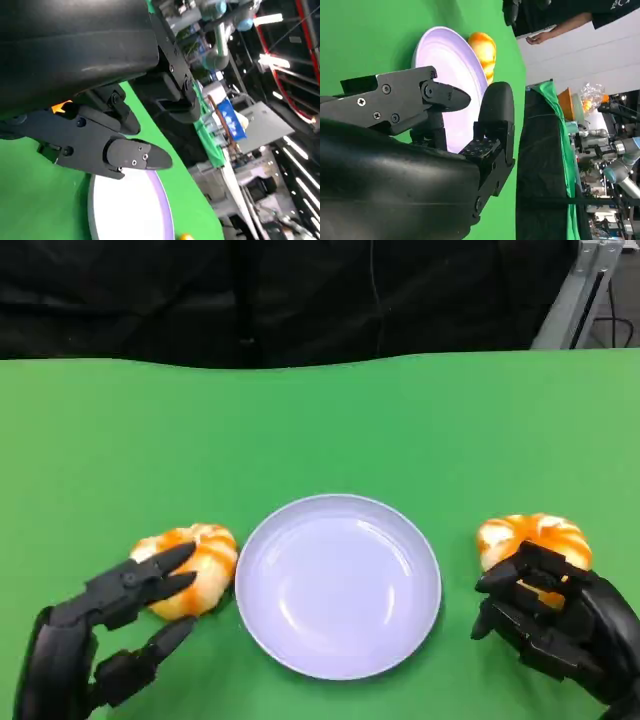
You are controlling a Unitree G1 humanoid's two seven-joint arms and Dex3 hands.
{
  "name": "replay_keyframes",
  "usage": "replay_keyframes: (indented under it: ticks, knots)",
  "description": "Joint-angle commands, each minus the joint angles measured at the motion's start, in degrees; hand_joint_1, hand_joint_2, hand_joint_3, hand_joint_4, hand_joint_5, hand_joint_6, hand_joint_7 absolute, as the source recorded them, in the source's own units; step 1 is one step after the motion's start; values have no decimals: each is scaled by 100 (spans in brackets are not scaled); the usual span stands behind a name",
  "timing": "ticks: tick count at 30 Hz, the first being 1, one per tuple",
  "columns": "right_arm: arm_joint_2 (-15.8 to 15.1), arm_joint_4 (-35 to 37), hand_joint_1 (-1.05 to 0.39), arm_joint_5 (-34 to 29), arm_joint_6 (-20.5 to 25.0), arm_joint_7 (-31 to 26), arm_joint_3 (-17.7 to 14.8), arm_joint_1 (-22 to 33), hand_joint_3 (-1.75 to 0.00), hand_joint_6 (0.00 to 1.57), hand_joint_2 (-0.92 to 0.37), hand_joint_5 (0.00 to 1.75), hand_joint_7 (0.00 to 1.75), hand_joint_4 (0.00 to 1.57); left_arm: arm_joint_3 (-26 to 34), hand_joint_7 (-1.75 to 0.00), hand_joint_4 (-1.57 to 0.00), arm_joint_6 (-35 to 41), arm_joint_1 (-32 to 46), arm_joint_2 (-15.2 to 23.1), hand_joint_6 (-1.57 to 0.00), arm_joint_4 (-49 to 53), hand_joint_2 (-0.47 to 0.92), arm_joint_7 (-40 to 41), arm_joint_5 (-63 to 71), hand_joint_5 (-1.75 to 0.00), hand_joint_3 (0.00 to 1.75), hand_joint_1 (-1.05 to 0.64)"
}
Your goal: Grasp the bread from the table and place it into the plate.
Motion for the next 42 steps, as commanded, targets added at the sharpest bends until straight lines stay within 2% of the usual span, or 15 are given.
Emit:
replay_keyframes:
  ticks: [1,7,11,15,20,24,27,42]
  knots:
    - [-102,-29,-1,2,-12,3,-51,-20,-45,61,-90,162,115,53,211,0,-75,-209,-27,158,-62,-86,92,532,592,0,17,-57]
    - [-95,-34,0,11,-15,15,-50,-25,-48,61,-90,164,117,52,409,0,-74,-98,-71,421,-63,-320,92,1801,2338,0,24,-64]
    - [-95,-34,0,11,-12,15,-50,-25,-48,61,-89,164,117,52,277,0,-74,-44,-67,520,-62,-315,92,2184,2567,0,25,-64]
    - [-83,-11,-1,4,-56,27,-49,-33,-49,60,-89,165,118,51,53,-1,-69,424,-241,804,-65,-301,92,2506,3178,0,26,-67]
    - [-83,-13,-1,-1,-52,17,-50,-33,-50,60,-88,165,119,51,-183,-1,-69,566,-261,945,-66,-288,92,2779,3226,0,27,-68]
    - [-73,-31,0,22,-54,44,-54,-27,-52,60,-88,165,119,52,-561,0,-66,1138,-552,1124,-66,-17,92,3078,3754,0,40,-75]
    - [-74,-24,0,13,-67,47,-52,-31,-52,60,-87,165,120,52,-748,0,-64,1282,-623,1214,-65,60,92,3206,3768,0,42,-76]
    - [-69,-44,0,-12,-62,-2,-47,-28,-56,59,-86,166,122,52,-1330,0,-57,1701,-838,1496,-63,284,92,3463,3667,0,44,-79]
